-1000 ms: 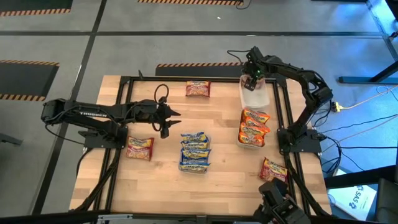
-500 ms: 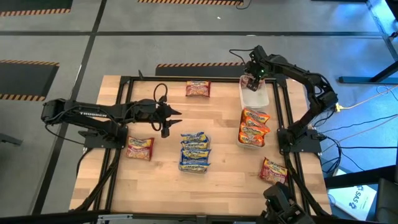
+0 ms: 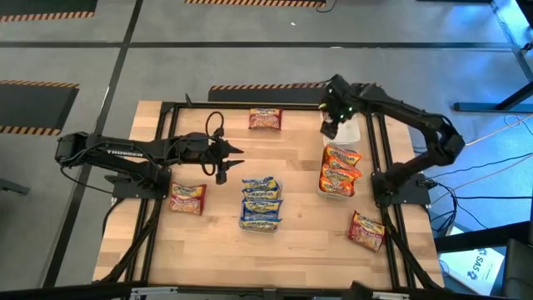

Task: Sort Maruchan noodles
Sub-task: Put the bottom right red noodle pack into the white bin

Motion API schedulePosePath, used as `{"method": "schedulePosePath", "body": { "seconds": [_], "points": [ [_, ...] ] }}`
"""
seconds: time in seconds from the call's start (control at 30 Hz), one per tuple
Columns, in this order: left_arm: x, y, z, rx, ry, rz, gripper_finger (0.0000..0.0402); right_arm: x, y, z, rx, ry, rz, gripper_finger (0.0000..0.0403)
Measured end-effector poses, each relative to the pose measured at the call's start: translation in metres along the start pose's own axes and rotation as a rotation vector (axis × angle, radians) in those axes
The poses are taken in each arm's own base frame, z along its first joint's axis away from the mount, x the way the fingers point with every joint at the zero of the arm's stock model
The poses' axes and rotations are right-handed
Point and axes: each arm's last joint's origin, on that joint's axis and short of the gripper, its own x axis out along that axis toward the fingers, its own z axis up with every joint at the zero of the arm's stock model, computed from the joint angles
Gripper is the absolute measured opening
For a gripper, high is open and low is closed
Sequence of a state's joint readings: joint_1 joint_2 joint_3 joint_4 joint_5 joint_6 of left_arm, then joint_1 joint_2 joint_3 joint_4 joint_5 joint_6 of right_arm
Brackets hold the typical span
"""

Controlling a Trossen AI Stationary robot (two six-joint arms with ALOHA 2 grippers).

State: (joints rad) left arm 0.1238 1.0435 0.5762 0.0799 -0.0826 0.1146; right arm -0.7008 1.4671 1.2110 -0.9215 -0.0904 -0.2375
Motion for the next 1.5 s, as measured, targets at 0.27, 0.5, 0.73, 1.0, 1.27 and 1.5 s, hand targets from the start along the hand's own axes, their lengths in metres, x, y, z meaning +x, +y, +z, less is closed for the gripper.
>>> {"method": "schedulePosePath", "body": {
  "seconds": [0.27,0.5,0.73,1.0,1.27,1.5],
  "points": [
    [0.0,0.0,0.0,0.009,0.001,-0.002,0.0137,-0.002,0.082,0.012,-0.112,-0.08,0.111,0.0271],
    [0.001,-0.001,-0.001,-0.017,0.008,-0.004,0.0137,0.001,0.156,0.0,-0.224,-0.112,0.214,0.0271],
    [0.014,-0.01,-0.003,-0.072,-0.002,-0.031,0.0137,-0.001,0.211,-0.029,-0.276,-0.033,0.338,0.0271],
    [0.029,-0.043,-0.007,-0.068,-0.011,-0.142,0.0137,0.004,0.249,-0.07,-0.219,0.051,0.322,0.0271],
    [0.027,-0.075,-0.002,-0.138,-0.071,-0.255,0.0137,-0.003,0.285,-0.118,-0.169,0.071,0.29,0.0252],
    [0.017,-0.099,-0.003,-0.192,-0.061,-0.262,0.0137,-0.02,0.31,-0.16,-0.081,0.083,0.276,0.0195]
  ]
}}
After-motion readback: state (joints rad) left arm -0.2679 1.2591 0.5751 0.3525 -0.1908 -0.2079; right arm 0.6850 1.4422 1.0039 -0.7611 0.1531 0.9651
